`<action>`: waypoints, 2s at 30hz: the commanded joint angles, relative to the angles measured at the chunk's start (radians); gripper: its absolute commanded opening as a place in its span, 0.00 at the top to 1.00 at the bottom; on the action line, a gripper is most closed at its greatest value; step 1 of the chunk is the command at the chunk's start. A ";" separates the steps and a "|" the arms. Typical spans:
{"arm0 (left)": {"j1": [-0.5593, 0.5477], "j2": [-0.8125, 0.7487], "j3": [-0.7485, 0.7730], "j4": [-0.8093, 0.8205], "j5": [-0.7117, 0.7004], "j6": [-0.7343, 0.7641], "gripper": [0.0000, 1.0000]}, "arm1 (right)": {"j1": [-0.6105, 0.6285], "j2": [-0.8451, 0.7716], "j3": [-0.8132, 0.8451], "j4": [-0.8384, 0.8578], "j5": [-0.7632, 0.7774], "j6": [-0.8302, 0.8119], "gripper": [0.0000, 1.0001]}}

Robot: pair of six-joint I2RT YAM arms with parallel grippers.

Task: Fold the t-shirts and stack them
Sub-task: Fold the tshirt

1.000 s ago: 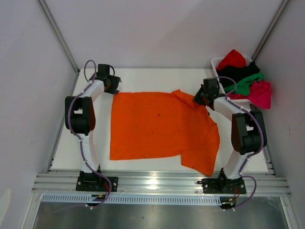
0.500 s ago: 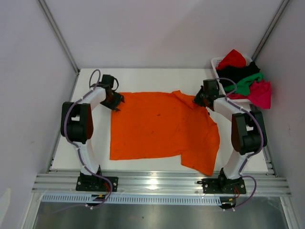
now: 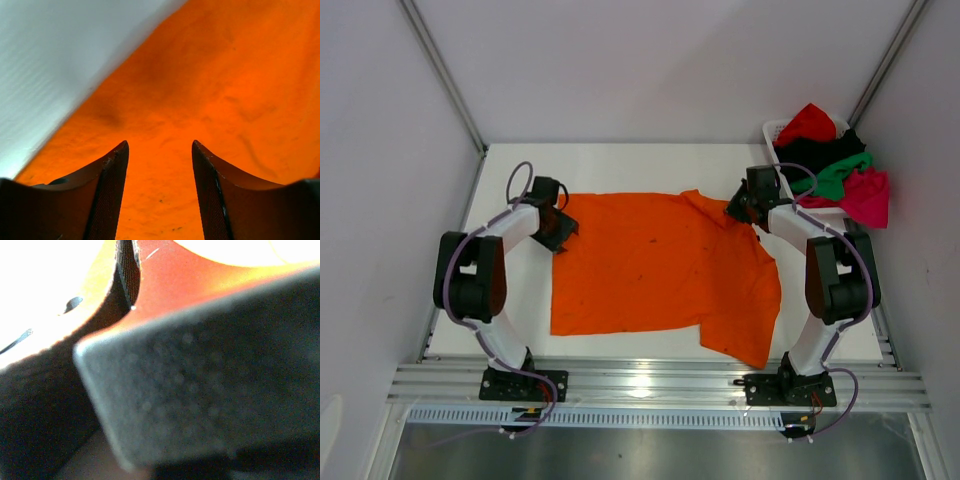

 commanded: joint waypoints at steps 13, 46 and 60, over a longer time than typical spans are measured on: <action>-0.065 0.047 0.088 -0.052 0.060 0.109 0.44 | 0.000 -0.060 0.000 0.021 -0.012 0.016 0.94; -0.019 0.359 0.527 -0.443 0.334 0.475 0.43 | -0.010 -0.109 0.029 -0.019 -0.036 0.035 0.95; 0.011 0.223 0.369 -0.340 0.422 0.489 0.46 | -0.010 -0.082 -0.001 0.028 -0.053 0.050 0.95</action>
